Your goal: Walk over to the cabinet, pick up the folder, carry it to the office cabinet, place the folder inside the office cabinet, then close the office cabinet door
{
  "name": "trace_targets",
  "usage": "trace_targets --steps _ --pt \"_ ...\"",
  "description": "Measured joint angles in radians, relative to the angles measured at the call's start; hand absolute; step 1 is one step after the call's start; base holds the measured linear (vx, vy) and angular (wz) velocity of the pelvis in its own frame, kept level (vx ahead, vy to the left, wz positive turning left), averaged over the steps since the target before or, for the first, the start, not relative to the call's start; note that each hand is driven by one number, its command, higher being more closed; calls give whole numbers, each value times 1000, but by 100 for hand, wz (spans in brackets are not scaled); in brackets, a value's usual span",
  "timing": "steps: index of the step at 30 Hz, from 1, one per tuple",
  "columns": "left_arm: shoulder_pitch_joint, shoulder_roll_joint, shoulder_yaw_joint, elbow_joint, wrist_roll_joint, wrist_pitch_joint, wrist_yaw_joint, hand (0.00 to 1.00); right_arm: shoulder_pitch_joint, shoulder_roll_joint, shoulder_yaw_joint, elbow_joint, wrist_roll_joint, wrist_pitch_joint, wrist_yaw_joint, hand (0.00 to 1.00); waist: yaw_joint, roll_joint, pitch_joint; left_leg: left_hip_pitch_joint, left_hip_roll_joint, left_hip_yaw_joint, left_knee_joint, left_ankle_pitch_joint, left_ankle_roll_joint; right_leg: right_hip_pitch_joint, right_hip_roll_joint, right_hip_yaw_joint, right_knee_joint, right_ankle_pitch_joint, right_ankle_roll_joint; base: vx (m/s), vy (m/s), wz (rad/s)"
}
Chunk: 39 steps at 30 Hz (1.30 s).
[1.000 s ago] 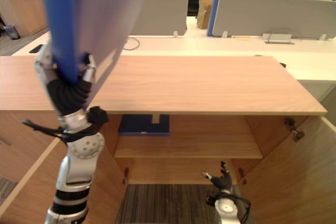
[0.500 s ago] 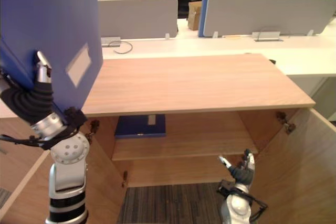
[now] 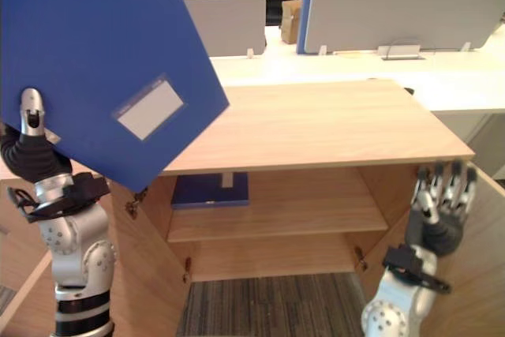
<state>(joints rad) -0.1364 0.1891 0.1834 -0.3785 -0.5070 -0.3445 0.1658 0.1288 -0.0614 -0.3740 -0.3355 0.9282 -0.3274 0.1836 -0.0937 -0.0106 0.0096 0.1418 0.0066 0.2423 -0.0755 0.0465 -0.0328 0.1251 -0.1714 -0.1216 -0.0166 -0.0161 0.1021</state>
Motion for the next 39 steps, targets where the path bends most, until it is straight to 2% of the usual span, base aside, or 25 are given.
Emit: trace_targets --steps 3,5,7,12,15,20,28,33,39 --pt "-9 29 -5 57 -83 -1 -72 100 -72 -77 69 -25 2 3 51 0 3 0 1 0 1 6 10 -5 0 0 0 6 2 0 0 -11 -1 -6" --pt "-38 71 -26 122 -177 -1 -135 100 -156 -166 139 -21 -9 22 84 0 7 0 1 0 2 8 12 -6 1 0 0 8 2 0 1 -5 -2 -2" --pt "-65 98 -42 169 -229 -2 -174 100 -226 -219 163 11 -30 37 99 0 11 -1 2 0 1 9 11 -7 1 0 -1 9 3 1 1 0 0 0" --pt "-134 119 -93 263 -259 -1 -208 100 -431 -376 241 248 -113 82 69 0 20 -3 6 -2 1 10 11 -7 2 -2 0 10 4 1 2 0 0 0" --pt "-151 127 -121 299 -280 -1 -223 100 -518 -420 284 319 -128 94 49 0 27 -4 8 -3 2 1 8 -7 2 -2 1 11 -2 1 1 0 0 0" --pt "-170 131 -142 364 -294 -1 -229 100 -624 -441 368 398 -124 100 49 0 28 -8 11 -3 3 -27 5 -6 3 -1 3 11 -5 1 1 0 0 0" --pt "-213 132 -207 372 -287 -1 -244 100 -742 -444 590 482 -130 161 135 0 45 -22 14 -2 4 -33 2 -4 6 2 3 11 -3 2 1 -1 0 0" --pt "-217 131 -249 371 -274 -3 -256 100 -812 -430 693 546 -166 184 158 0 54 -29 10 1 4 -36 -8 5 7 1 4 9 -3 2 1 0 0 0" --pt "-218 148 -250 371 -272 -7 -256 100 -881 -413 738 648 -165 190 157 0 60 -34 7 0 6 -42 -9 10 7 4 5 0 -3 2 0 -7 0 2"
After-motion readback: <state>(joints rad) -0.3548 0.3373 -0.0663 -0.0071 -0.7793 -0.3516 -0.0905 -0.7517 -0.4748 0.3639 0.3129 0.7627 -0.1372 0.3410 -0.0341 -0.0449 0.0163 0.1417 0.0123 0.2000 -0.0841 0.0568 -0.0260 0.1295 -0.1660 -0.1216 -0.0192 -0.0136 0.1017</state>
